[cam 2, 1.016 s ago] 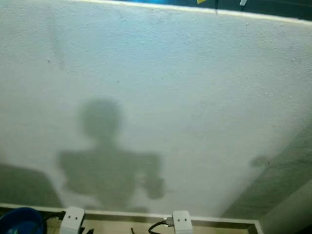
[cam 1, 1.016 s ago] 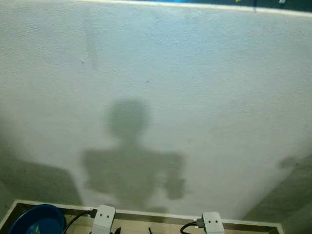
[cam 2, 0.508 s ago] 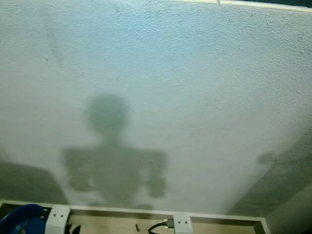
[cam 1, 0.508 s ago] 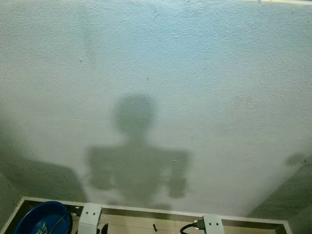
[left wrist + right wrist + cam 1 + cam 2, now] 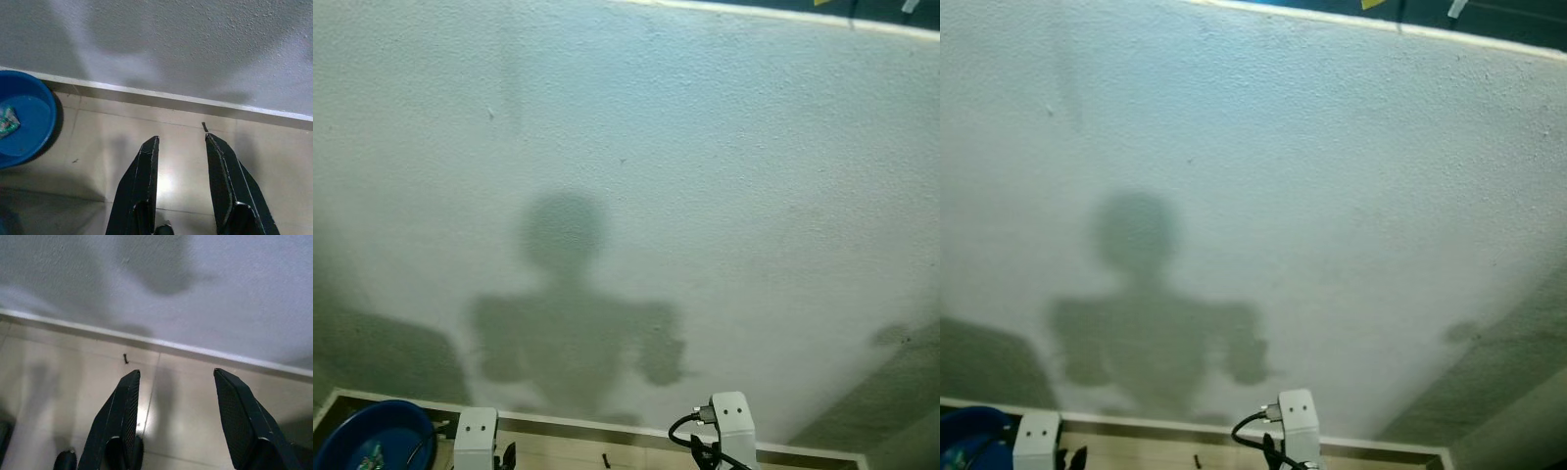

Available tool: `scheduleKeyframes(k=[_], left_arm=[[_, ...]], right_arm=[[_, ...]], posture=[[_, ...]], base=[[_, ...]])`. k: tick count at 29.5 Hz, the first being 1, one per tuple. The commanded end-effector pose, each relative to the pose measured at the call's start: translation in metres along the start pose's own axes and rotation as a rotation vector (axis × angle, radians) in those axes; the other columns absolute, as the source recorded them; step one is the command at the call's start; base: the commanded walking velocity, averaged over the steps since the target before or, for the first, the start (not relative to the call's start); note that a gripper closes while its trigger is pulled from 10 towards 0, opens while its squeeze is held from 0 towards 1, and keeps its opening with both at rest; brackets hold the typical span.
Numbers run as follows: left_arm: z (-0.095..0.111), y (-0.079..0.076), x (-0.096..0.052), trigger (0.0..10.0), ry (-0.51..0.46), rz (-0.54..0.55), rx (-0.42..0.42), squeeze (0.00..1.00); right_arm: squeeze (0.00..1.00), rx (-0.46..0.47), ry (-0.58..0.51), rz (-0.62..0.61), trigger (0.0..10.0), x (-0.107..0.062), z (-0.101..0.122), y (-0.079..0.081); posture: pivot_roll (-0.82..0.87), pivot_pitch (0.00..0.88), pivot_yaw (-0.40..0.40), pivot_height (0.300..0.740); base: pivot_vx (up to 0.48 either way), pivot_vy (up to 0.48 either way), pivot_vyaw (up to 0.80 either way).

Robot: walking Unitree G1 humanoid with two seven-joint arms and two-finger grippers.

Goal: Clothes washing

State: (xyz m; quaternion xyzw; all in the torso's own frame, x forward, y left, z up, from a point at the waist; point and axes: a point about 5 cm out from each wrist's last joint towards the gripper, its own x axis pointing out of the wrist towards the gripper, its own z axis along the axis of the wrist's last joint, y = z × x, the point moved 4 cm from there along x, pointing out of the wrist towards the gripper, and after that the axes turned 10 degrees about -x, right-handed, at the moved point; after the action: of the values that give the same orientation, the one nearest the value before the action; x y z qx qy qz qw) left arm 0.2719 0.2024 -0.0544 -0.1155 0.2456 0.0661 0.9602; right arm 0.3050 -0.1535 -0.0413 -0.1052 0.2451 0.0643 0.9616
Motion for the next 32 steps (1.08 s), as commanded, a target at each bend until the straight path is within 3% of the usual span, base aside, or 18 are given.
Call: scheduleKeyframes(k=[1,5,10,11,14,24,27,32], left_arm=[[-0.006,0.0,-0.003,10.0,0.011,0.004,-0.014,0.0],[0.051,-0.016,-0.01,10.0,-0.261,-0.142,0.045,0.0],[0.065,-0.021,-0.009,10.0,-0.304,-0.154,0.027,0.0],[0.072,-0.026,-0.006,10.0,-0.311,-0.151,0.102,0.0],[0.074,-0.03,-0.006,10.0,-0.315,-0.155,0.111,0.0],[0.075,-0.039,-0.003,10.0,-0.292,-0.182,0.044,0.0],[0.086,-0.048,-0.007,10.0,-0.333,-0.185,0.045,0.0],[0.092,-0.049,-0.013,10.0,-0.371,-0.177,0.03,0.0]], right_arm=[[0.0,0.019,-0.006,-0.009,10.0,-0.001,-0.002,-0.004],[0.0,0.084,-0.224,-0.026,10.0,0.003,0.049,-0.018],[0.0,0.132,-0.271,-0.022,10.0,0.002,0.059,-0.015],[0.0,0.141,-0.293,-0.011,10.0,0.001,0.062,-0.01],[0.0,0.15,-0.276,0.005,10.0,0.002,0.059,-0.006],[0.0,0.118,-0.278,0.037,10.0,0.0,0.058,0.009],[0.0,0.078,-0.33,0.071,10.0,-0.002,0.071,0.012],[0.0,0.074,-0.369,0.065,10.0,-0.003,0.082,0.007]], posture=[[0.0,0.059,-0.068,0.74],[0.0,0.058,-0.056,0.74],[0.0,0.054,-0.03,0.74],[-0.01,0.055,-0.016,0.74],[-0.01,0.053,-0.01,0.74],[-0.02,0.034,0.003,0.74],[-0.01,0.027,-0.008,0.74],[0.0,0.024,-0.011,0.74]], base=[[0.0,0.0,0.0],[0.0,0.0,0.0],[0.0,0.0,0.0],[0.0,0.0,0.0],[0.0,0.0,0.0],[0.0,0.0,0.0],[0.0,0.0,0.0],[0.0,0.0,0.0]])
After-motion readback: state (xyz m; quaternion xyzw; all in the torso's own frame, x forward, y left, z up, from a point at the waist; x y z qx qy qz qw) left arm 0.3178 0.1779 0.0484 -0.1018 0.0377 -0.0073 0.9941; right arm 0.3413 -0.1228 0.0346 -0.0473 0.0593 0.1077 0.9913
